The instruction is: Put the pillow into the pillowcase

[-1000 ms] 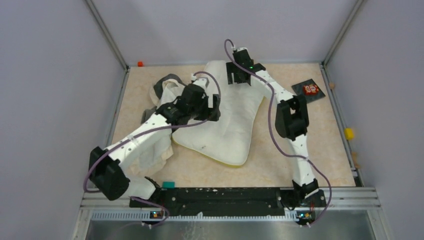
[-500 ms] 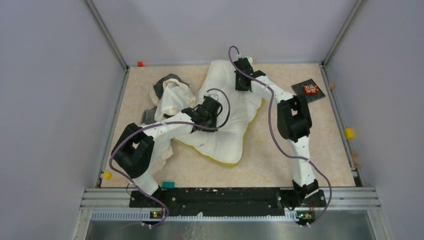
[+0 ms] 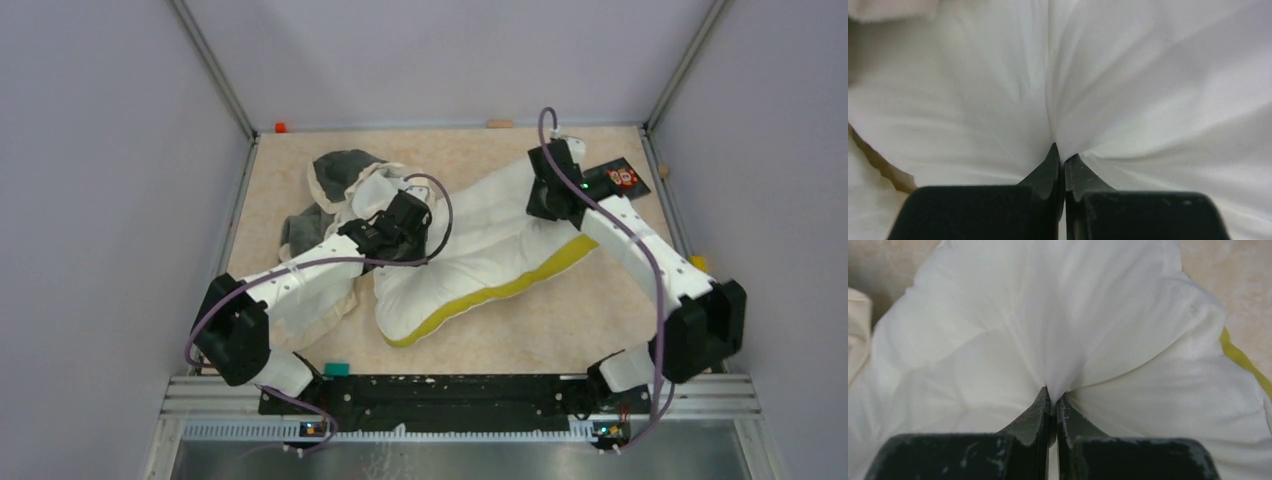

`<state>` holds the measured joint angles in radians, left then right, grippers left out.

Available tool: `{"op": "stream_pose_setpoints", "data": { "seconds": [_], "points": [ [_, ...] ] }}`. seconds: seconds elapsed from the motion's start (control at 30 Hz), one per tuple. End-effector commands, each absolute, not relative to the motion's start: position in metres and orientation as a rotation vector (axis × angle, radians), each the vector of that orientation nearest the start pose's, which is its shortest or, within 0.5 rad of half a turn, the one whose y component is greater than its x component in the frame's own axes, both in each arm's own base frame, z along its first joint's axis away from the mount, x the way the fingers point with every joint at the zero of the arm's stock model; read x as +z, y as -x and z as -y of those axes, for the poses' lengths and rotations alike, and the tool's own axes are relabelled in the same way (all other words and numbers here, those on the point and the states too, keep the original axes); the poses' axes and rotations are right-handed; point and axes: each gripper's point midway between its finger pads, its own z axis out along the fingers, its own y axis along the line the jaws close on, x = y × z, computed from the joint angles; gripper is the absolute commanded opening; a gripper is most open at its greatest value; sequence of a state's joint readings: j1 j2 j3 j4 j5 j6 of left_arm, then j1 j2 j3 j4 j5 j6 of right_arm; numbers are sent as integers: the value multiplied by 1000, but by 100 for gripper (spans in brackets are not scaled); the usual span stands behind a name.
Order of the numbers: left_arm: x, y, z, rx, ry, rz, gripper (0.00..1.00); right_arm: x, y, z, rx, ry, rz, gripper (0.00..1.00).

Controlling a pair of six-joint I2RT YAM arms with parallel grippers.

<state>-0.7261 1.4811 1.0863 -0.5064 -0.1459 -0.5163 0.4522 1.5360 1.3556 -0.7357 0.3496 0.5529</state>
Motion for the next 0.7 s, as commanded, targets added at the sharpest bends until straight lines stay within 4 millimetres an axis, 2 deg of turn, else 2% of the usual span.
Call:
{"op": "stream_pose_setpoints", "data": {
  "seconds": [0.0,0.03,0.17,0.23,0.37,0.4,0.5,0.53,0.6,0.67],
  "points": [
    [182,-295,289,-609,-209,-2286,0,225,-318,-95,6,-444,-2273,0],
    [189,-296,300,-653,-222,-2261,0,232,-308,-86,-1,-473,-2251,0],
    [210,-294,351,-823,-303,-2192,0,240,-281,-63,-20,-590,-2194,0],
    [210,-291,377,-868,-357,-2188,0,244,-269,-54,-10,-651,-2158,0],
    [197,-282,424,-923,-442,-2196,0,249,-251,-42,-12,-702,-2129,0],
    [192,-279,434,-935,-453,-2204,0,249,-247,-39,-28,-713,-2132,6],
    [171,-268,460,-944,-453,-2234,0,252,-235,-32,-45,-743,-2142,43],
    [163,-263,468,-958,-445,-2239,0,253,-233,-34,-23,-731,-2147,51],
    [147,-252,483,-1007,-441,-2261,0,256,-232,-42,47,-715,-2147,60],
    [131,-245,493,-1018,-461,-2295,0,259,-233,-52,118,-678,-2152,62]
  ]
}}
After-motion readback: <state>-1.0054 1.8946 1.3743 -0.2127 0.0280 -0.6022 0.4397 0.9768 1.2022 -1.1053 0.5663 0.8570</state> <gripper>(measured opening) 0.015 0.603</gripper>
